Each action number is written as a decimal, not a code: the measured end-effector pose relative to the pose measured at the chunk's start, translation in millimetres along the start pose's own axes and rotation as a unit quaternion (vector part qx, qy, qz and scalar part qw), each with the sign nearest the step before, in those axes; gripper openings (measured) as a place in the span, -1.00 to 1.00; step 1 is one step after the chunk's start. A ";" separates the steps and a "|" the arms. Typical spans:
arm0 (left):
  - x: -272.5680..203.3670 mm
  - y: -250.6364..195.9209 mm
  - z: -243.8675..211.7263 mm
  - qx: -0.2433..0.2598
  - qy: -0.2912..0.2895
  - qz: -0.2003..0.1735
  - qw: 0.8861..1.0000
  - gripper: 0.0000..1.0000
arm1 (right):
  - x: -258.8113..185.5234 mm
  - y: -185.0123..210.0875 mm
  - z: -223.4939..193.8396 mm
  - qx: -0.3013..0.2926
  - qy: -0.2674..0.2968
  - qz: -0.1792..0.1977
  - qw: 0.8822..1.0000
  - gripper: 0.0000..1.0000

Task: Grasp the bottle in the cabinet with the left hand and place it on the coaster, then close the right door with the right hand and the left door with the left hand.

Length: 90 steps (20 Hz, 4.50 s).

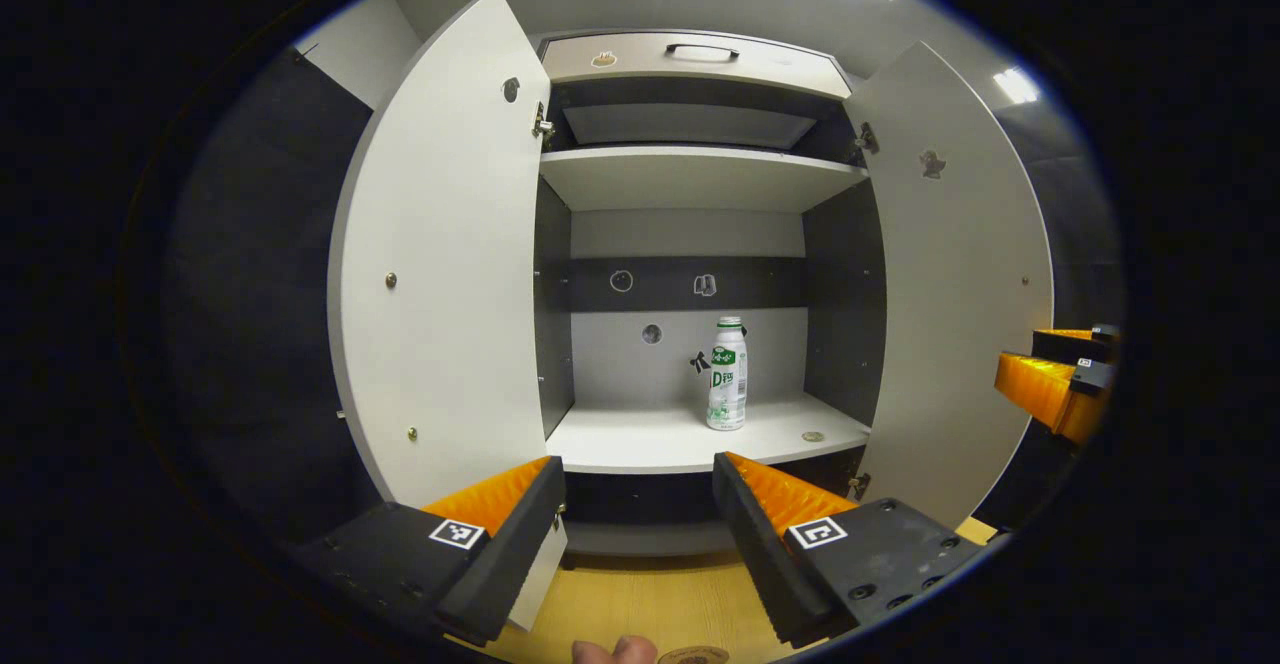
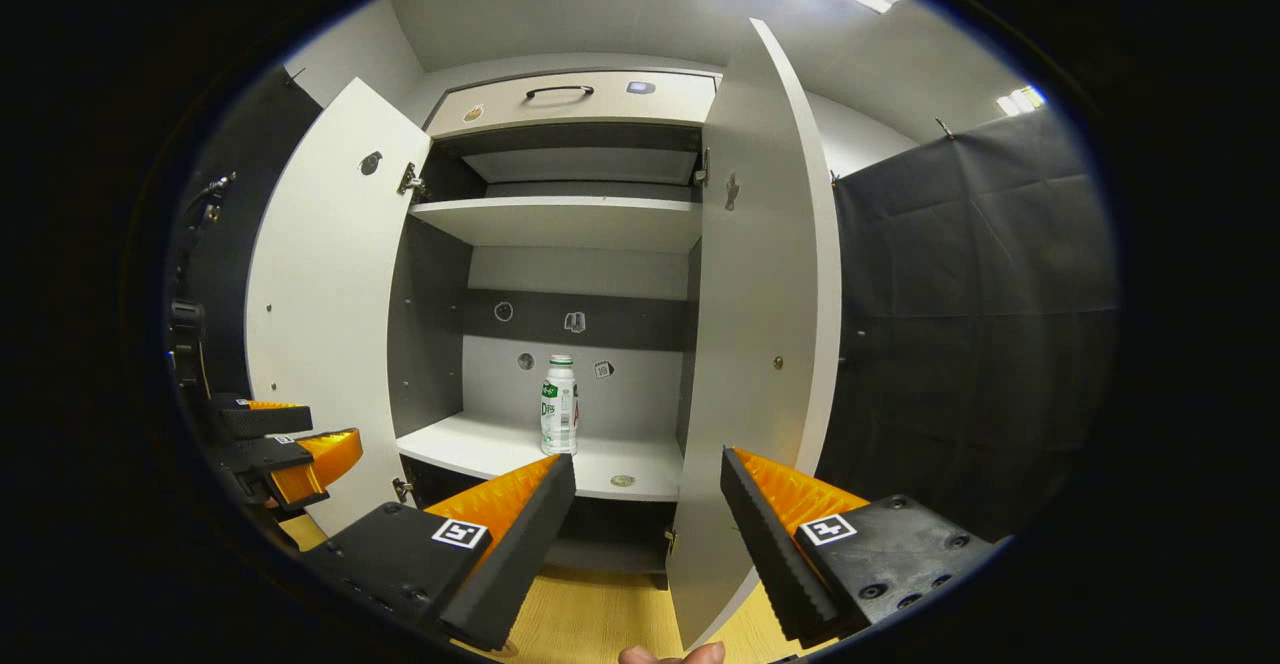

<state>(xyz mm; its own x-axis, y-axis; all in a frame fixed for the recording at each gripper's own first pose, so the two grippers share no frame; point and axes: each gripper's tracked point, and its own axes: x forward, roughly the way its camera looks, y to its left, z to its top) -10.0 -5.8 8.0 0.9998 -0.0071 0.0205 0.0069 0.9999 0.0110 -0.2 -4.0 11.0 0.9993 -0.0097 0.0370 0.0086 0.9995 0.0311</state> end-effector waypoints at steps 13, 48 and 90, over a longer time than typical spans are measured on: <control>20.2 -12.5 -2.5 -0.012 0.001 -0.011 1.000 0.89 | -0.1 5.0 3.1 -0.006 -0.004 0.004 1.000 0.94; 350.3 -135.7 -12.5 -0.013 0.018 -0.048 0.999 0.89 | -13.6 -28.9 -22.1 -0.004 0.031 0.026 0.999 0.94; 10.6 -52.2 -83.1 -0.023 -0.052 -0.050 0.997 0.46 | -67.5 -8.7 17.2 0.001 -0.047 0.036 0.998 0.94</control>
<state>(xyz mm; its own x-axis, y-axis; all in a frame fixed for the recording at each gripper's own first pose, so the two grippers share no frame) 1.9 -57.2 -75.4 0.9865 -0.1054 0.1254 0.1096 0.9936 -0.0272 -68.4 -12.6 25.4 0.9894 0.0599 0.1322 -0.0642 0.9975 0.0279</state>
